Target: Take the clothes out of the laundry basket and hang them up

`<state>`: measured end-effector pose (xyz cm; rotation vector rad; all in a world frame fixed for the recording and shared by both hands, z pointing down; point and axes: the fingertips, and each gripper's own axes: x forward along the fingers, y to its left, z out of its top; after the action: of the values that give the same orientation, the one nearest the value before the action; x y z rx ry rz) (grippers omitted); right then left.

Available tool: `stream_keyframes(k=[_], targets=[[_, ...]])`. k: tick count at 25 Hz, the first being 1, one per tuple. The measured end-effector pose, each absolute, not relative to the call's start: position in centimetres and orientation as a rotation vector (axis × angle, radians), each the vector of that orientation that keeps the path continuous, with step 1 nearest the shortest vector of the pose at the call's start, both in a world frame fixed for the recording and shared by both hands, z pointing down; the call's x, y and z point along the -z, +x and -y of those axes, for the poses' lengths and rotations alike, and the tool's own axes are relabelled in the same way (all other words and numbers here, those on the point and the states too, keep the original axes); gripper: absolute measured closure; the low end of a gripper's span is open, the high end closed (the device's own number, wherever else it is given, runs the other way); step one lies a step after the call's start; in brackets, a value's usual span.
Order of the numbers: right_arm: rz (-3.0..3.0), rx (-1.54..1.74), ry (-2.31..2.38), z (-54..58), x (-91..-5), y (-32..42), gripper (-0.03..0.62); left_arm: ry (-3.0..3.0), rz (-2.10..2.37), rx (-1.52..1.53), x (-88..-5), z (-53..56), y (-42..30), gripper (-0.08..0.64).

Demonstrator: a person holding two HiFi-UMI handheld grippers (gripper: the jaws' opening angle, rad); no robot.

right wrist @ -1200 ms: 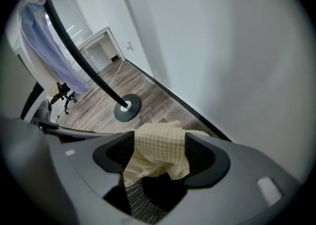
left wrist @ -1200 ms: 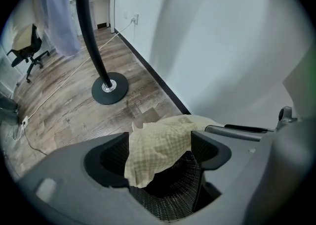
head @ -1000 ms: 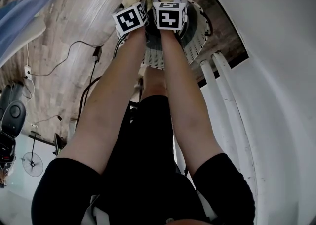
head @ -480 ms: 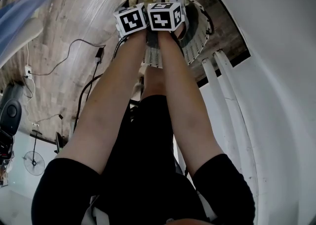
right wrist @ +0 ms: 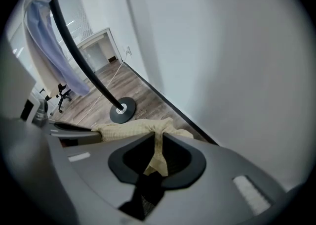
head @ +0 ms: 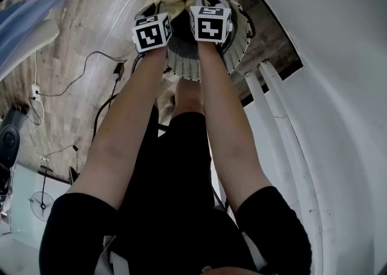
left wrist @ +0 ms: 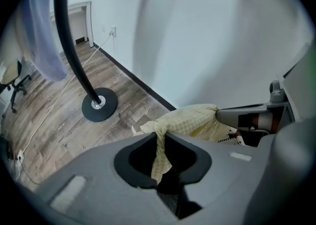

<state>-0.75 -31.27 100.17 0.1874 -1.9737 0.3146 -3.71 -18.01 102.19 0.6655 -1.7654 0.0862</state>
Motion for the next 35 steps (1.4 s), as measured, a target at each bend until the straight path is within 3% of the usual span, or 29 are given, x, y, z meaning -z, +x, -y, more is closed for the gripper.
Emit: stream_keyframes(k=[21,35], targets=[[2.425,-0.273,0.333,28.5,-69.0,5.3,0.538,1.316,1.992,-0.083,-70.4,19.6,-3.5,0.509],[2.788,-0.167,0.344,20.7,-43.2,16.7,0.537,1.780,2.148,-0.073,-43.9,11.6,5.1,0.511]])
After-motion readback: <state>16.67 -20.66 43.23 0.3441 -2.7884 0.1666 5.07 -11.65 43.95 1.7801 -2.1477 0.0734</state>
